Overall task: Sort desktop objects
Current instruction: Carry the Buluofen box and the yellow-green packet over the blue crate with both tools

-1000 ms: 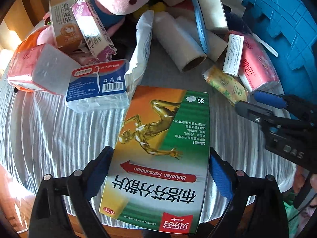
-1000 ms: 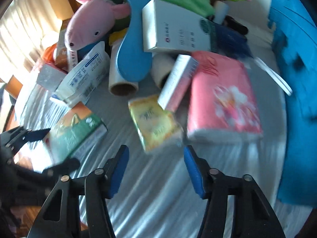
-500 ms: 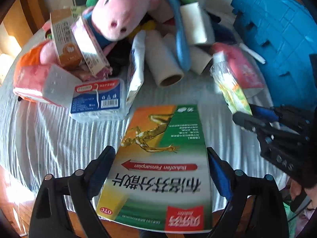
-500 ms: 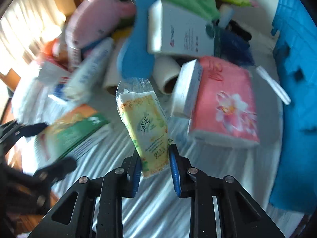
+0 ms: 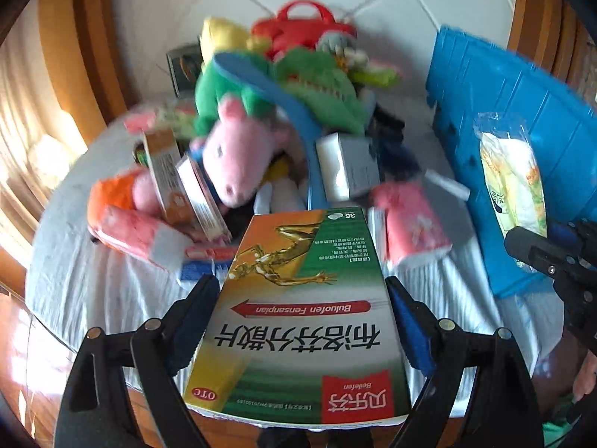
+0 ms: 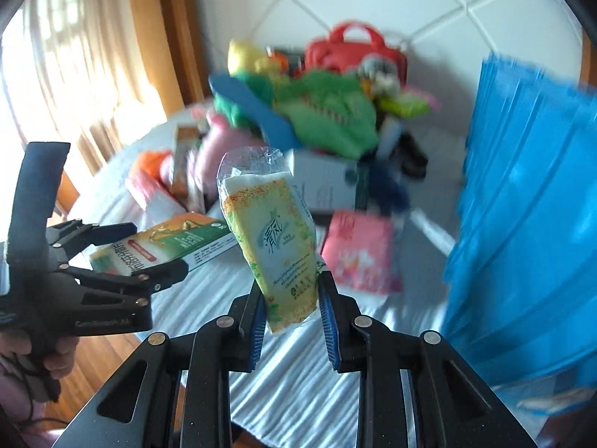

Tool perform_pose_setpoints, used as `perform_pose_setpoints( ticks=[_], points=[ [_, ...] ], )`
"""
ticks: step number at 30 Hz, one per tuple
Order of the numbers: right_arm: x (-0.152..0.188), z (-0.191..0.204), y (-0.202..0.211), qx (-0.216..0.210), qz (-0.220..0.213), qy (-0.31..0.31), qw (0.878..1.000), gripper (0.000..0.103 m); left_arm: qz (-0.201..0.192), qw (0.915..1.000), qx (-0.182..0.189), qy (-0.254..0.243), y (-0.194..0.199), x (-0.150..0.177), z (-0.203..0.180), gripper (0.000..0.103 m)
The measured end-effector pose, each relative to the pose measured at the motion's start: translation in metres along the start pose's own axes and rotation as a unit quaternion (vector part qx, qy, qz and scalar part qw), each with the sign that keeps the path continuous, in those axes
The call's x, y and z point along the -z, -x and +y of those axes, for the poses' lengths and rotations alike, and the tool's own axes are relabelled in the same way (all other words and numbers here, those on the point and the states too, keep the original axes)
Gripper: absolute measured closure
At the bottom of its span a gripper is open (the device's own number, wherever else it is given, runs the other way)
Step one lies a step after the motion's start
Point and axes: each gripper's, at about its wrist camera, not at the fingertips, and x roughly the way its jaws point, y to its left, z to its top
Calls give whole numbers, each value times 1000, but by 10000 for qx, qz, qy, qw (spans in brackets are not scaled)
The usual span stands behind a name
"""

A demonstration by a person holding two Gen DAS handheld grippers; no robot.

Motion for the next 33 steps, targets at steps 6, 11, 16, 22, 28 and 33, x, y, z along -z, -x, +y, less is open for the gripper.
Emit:
perform_pose_setpoints(
  ticks=[6,11,16,22,28,33],
  points=[
    [-40,0,54,128,-914,115,9957,77,-931,9954,-72,-234,44,-42,-18,15],
    [-72,-9,93,751,-1495,-49,9859,77,-1576,9859,218,-529,71,-85,-35,15],
    [-90,-33,124,1643,-1773,-289,9699,77,-1955,9746,748,-794,83,-128,-67,15],
    [-87,-95,154,2500,-1722,-802,9494,77,-2106,9628,1294,-1092,93,-161,-136,15],
    [-78,-181,178,2897,-1397,-1093,9405,77,-1974,9592,1632,-1197,96,-187,-228,15],
    [-76,-240,164,2912,-927,-1089,9459,77,-1492,9685,1569,-1226,69,-209,-302,15]
  ],
)
